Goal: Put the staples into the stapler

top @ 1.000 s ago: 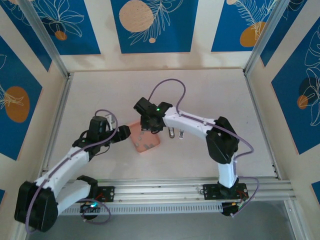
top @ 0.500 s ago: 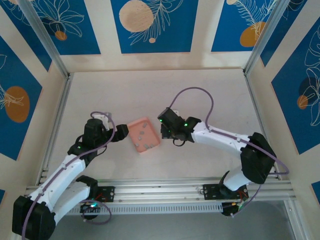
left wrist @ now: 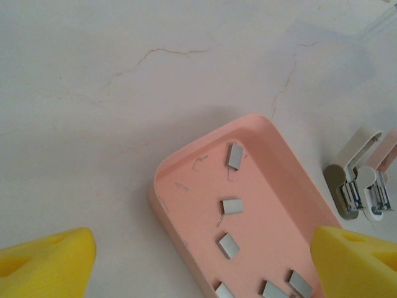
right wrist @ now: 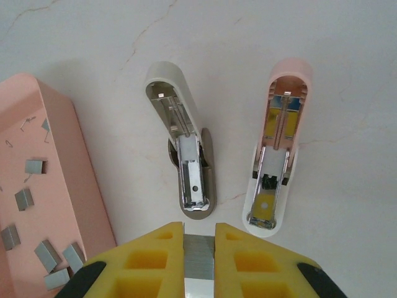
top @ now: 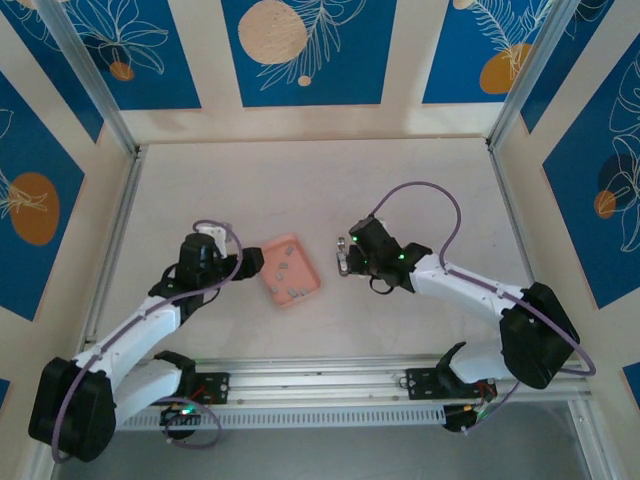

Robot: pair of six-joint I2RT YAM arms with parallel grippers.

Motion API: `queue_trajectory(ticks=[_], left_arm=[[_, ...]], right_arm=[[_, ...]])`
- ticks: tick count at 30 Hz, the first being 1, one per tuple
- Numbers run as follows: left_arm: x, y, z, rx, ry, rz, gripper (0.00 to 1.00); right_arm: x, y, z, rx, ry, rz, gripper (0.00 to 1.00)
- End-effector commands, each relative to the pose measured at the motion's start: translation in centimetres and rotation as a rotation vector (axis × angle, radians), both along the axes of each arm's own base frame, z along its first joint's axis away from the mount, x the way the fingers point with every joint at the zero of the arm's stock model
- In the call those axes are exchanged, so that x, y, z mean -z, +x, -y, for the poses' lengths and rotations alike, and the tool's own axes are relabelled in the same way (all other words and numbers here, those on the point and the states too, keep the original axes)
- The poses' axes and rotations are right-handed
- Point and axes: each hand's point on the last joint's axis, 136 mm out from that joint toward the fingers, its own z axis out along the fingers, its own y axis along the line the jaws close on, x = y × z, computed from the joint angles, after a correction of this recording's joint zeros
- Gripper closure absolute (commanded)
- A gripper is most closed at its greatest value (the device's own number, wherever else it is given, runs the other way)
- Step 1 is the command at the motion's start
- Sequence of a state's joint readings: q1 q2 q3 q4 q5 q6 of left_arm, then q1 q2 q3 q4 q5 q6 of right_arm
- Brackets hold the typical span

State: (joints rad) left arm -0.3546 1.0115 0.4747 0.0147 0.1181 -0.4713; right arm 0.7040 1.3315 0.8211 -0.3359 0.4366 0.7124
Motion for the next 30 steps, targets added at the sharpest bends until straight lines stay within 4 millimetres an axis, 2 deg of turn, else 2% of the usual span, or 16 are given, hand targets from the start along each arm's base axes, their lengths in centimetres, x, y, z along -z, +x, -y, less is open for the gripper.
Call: queue_trajectory(ticks=[1,5,11,15,24,30], left_arm=[[-2.8,1.6,1.1,0.035,-0.006,0.113,0.1],[-2.6,2.1,1.8,0.063,-0.007,0.134,0.1],[-2.3,2.4,2.8,0.095,-0.045,0.145,0.09],[-2.2,2.6,2.5,0.067,-0.053,0.145,0.09],[-2.0,3.0,2.1,0.037,-0.044,0.136,0.07],[-2.1,3.1,1.6,0.0,-0.046,0.147,0.07]], right_arm=[[-0.9,0.6,0.3,-0.031,0.036,0.051,0.84],[-0.5,0.9,0.9,-0.056,0.027,0.06,0.84],[0.2,1.0,0.7,-0.079,0.019,0.064,0.84],[1.2,0.8,0.8,-0.069,0.019,0.044,0.84],[2.1,0.8,0.0,-0.09,-0.009,0.021,0.84],[2.8,1.5,-1.2,-0.132,-0.015,0.002,0.84]])
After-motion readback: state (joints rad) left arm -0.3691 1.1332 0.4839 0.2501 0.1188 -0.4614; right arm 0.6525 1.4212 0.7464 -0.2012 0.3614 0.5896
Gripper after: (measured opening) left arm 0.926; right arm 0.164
